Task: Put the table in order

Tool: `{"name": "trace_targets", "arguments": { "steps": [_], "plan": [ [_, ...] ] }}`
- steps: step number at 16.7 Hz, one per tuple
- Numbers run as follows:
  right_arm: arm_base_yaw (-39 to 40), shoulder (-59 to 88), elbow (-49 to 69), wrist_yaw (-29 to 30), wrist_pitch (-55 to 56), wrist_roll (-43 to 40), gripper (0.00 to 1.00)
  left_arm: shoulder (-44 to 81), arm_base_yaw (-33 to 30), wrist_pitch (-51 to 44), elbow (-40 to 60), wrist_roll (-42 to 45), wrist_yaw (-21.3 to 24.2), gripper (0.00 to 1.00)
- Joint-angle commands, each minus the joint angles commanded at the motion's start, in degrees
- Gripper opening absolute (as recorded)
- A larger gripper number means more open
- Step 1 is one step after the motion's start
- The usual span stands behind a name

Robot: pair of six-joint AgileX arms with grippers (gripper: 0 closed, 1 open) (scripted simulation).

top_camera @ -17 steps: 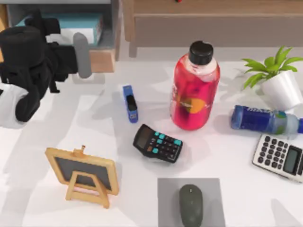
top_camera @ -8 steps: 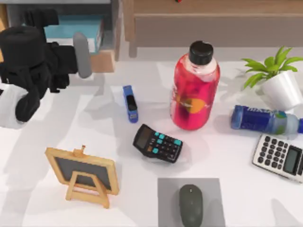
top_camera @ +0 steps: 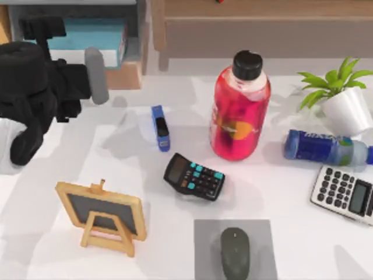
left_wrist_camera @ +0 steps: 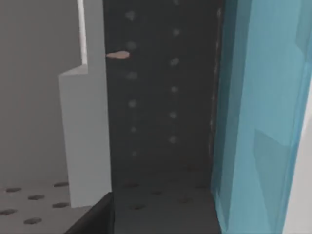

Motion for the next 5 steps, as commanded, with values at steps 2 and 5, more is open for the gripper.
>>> {"name": "trace_targets", "arguments": {
  "steps": [2,5],
  "plan": [
    [0.0,0.0,0.0,0.0,0.0,0.0,1.0,-2.22,-0.5,0.88,-3.2,-0.07,-0.37,1.0],
    [0.0,0.0,0.0,0.0,0.0,0.0,1.0,-3.44,-1.06,1.16,-5.95,-0.18,-0.75,1.0]
  ]
}}
